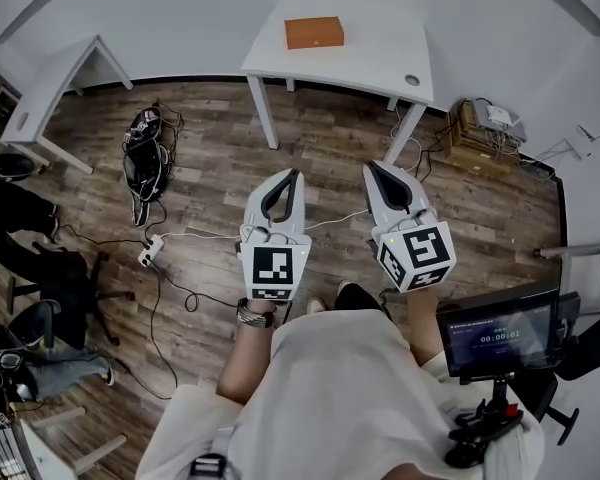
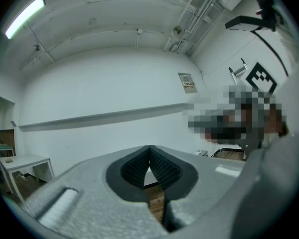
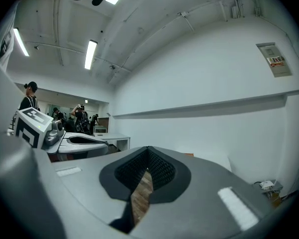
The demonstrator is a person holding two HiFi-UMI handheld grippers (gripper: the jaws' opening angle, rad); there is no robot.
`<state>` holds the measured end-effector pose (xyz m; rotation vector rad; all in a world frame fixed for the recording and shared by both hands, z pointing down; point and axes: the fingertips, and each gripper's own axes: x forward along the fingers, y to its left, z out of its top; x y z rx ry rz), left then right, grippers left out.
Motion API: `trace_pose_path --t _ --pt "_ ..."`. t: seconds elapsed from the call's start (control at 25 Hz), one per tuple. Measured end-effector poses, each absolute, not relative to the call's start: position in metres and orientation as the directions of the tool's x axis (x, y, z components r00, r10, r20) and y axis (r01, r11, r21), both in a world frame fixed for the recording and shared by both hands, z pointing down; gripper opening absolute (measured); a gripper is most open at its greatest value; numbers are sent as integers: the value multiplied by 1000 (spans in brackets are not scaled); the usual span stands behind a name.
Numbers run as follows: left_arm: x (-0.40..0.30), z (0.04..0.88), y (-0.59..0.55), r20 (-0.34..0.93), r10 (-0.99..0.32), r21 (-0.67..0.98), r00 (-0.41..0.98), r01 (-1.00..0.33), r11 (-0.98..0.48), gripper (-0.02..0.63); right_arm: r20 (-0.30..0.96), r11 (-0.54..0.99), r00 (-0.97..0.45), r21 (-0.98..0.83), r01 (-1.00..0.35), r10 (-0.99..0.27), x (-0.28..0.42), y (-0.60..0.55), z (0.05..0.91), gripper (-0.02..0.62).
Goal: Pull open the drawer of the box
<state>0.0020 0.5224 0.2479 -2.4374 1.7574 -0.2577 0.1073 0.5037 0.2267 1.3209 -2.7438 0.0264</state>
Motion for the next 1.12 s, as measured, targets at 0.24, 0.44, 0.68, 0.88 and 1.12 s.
trace_pose_path --t 0.24,0.44,0.68,0.88,1.12 --pt "-14 257 519 72 -951 -196 300 -931 -309 4 100 627 -623 15 -779 -776 93 499 234 2" --pt "-14 264 501 81 -952 -191 296 -933 -306 5 121 631 -626 7 -775 -770 93 482 245 2" --pt "-16 267 466 82 -950 -190 302 -931 -313 5 116 617 -612 13 -787 -783 94 444 245 2" --pt "-15 272 422 90 -948 -192 306 -928 -318 5 126 610 -604 7 -792 -787 98 401 252 2" --pt "-12 270 358 97 -951 -191 294 -932 -308 5 131 620 -614 9 -784 -778 99 333 250 2"
